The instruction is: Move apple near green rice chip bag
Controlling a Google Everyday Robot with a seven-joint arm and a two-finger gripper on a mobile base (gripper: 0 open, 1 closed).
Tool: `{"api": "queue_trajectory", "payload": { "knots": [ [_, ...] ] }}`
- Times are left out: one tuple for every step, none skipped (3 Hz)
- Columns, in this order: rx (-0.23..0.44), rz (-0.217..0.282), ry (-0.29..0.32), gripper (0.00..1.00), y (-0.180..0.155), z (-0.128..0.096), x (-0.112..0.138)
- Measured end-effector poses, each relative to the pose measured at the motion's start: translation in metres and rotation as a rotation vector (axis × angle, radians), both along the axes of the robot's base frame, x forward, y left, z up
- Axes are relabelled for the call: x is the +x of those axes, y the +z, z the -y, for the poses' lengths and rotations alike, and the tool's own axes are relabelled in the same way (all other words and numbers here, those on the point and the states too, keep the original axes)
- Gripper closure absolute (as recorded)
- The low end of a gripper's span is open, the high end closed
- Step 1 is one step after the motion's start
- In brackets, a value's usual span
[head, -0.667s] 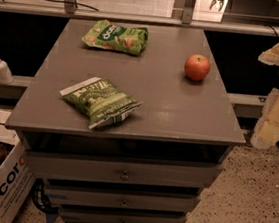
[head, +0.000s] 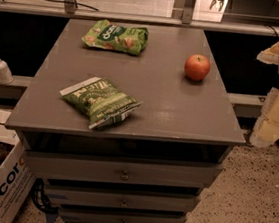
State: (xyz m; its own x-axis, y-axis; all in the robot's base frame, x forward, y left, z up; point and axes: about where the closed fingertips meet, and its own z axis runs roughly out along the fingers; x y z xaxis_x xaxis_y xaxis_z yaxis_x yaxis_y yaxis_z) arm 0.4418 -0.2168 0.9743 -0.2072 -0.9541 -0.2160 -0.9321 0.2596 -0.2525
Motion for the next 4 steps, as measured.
{"api": "queue_trajectory", "payload": {
  "knots": [
    [0.032,0.019,0.008,0.0,-0.021,0.005,0.018],
    [0.093,0.077,-0.007,0.0,-0.047,0.01,0.057],
    [0.158,0.151,-0.034,0.0,-0.061,0.009,0.102],
    [0.223,0.242,-0.082,0.0,-0.063,0.009,0.147]
  ]
}}
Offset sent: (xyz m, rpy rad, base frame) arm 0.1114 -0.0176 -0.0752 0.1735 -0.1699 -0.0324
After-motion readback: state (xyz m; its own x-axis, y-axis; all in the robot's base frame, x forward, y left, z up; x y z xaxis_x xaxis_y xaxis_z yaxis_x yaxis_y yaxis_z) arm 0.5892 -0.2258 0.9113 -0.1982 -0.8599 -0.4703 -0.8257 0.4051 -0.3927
